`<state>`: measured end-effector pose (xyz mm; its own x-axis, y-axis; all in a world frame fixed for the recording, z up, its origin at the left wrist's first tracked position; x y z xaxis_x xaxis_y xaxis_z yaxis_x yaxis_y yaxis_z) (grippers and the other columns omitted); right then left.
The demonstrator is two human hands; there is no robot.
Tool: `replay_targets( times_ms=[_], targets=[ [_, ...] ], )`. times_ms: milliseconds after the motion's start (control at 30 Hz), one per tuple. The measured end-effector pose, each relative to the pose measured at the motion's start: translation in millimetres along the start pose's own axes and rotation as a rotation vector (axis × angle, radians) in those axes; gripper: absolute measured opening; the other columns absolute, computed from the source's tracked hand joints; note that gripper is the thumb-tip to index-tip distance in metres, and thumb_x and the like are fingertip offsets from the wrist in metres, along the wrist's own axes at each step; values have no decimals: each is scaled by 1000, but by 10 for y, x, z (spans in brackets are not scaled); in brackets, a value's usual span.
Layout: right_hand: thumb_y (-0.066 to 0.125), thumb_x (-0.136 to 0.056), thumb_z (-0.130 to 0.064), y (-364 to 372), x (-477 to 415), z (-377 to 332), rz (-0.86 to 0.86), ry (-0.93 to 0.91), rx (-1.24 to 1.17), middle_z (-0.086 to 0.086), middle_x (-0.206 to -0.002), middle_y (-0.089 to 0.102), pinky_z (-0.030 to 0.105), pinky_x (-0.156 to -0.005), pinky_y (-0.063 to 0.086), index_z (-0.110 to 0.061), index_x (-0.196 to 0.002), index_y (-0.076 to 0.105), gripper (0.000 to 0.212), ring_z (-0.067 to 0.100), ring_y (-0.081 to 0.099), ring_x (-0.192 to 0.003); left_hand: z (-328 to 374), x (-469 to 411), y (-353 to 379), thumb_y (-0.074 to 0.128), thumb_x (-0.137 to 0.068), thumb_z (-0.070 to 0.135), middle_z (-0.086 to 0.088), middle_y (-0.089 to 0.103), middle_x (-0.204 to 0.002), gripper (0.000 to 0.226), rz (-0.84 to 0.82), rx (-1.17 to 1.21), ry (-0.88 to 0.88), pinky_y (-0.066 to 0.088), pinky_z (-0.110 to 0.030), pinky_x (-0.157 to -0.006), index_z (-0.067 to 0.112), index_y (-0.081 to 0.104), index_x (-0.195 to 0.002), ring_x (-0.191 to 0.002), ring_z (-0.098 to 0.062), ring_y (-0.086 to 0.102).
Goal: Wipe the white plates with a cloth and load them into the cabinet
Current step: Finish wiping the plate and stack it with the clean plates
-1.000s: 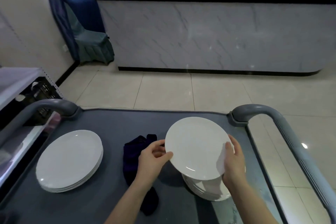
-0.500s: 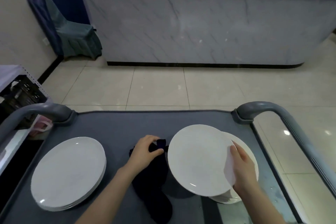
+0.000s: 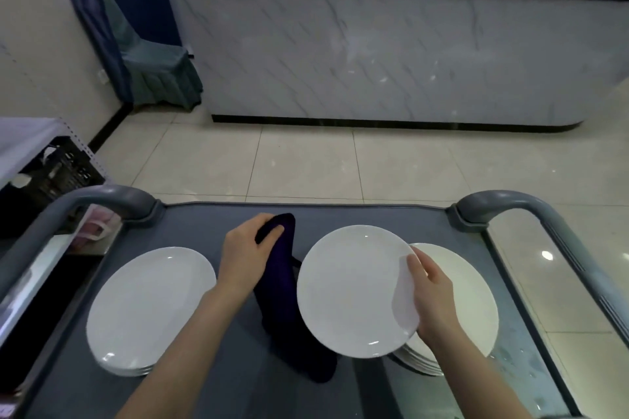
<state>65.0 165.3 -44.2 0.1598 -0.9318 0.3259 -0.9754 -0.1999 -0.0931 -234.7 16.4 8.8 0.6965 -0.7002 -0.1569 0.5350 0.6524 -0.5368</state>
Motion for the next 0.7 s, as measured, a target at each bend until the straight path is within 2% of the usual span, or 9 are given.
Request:
replay_targets(
  times_ms=[67, 167, 300, 367, 433, 500, 533, 633, 700],
  targets=[
    [52, -99, -27, 95, 36, -49, -22, -23, 2, -16, -101, 67, 26, -65, 46, -43, -89, 69, 25, 10, 61, -91, 149, 8, -199, 65, -93, 28, 26, 65, -81, 6, 124, 31, -5, 39, -3, -65, 29, 68, -97, -79, 10, 59],
    [52, -98, -28, 207, 86, -99, -45, -48, -1, -15, -104, 68, 31, -71, 49, -44, -93, 69, 24, 11, 62, -95, 451, 86, -349, 62, -94, 31, 20, 65, -75, 3, 228, 53, -5, 40, -8, -59, 31, 65, -92, -74, 3, 59],
    [53, -96, -28, 324, 140, -167, -48, -50, -33, -13, -102, 69, 40, -85, 53, -42, -92, 70, 22, 15, 64, -98, 948, 364, -242, 61, -94, 36, 20, 64, -71, 1, 232, 39, 114, 44, -14, -57, 36, 62, -94, -72, 3, 59],
    [53, -96, -28, 355, 160, -209, -45, -46, -63, -13, -100, 71, 37, -81, 54, -41, -94, 70, 22, 13, 65, -95, 1069, 516, 11, 63, -91, 41, 26, 64, -74, 10, 96, 10, 125, 43, -8, -62, 39, 64, -100, -75, 9, 59],
    [52, -97, -26, 344, 161, -260, -28, -52, -86, -9, -100, 72, 33, -76, 53, -37, -94, 71, 23, 13, 66, -92, 1025, 648, 383, 65, -86, 48, 28, 65, -83, 22, -176, -43, 51, 44, -7, -72, 39, 65, -106, -82, 11, 60],
    [52, -95, -26, 310, 157, -309, -16, -60, -89, -8, -98, 73, 35, -78, 55, -34, -96, 73, 23, 15, 67, -92, 940, 831, 748, 62, -87, 50, 21, 66, -96, 33, -497, -88, -4, 50, -20, -85, 34, 63, -116, -92, 0, 63],
    [52, -94, -27, 293, 158, -324, -16, -60, -89, -10, -97, 74, 37, -80, 55, -34, -99, 73, 23, 15, 67, -94, 914, 897, 842, 57, -92, 46, 16, 67, -100, 35, -597, -95, -4, 50, -20, -86, 29, 60, -122, -94, -5, 63],
    [53, -95, -27, 232, 158, -309, -17, -32, -118, -10, -101, 73, 41, -87, 56, -34, -105, 73, 23, 17, 67, -98, 892, 865, 818, 43, -102, 20, 11, 63, -119, 30, -637, -16, 3, 41, -1, -79, 25, 55, -129, -103, 3, 59],
    [53, -95, -27, 199, 168, -298, -19, -21, -137, -11, -99, 73, 38, -82, 56, -34, -104, 72, 22, 16, 67, -97, 913, 815, 746, 44, -97, 3, 11, 64, -119, 36, -620, -48, 69, 43, -3, -80, 23, 61, -121, -105, 8, 59]
  ],
)
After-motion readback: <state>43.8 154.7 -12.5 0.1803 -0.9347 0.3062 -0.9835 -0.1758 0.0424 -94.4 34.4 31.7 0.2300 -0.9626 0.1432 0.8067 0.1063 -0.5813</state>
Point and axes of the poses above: each hand's wrist, its own x-axis away from the middle knuckle, its own y-axis out of the palm, z = x × y, the point moved 9 cm from there along -x, towards the middle knuckle
